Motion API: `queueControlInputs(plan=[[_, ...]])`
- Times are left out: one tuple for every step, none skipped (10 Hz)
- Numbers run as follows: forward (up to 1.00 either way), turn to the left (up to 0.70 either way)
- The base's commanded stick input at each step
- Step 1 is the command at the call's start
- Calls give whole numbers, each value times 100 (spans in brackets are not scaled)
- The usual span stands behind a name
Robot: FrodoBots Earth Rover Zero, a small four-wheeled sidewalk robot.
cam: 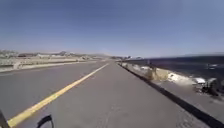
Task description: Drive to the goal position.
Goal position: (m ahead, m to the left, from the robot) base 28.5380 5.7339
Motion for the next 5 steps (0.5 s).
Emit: queueControlInputs(plan=[[85,0],[85,0],[85,0],[85,0],[85,0]])
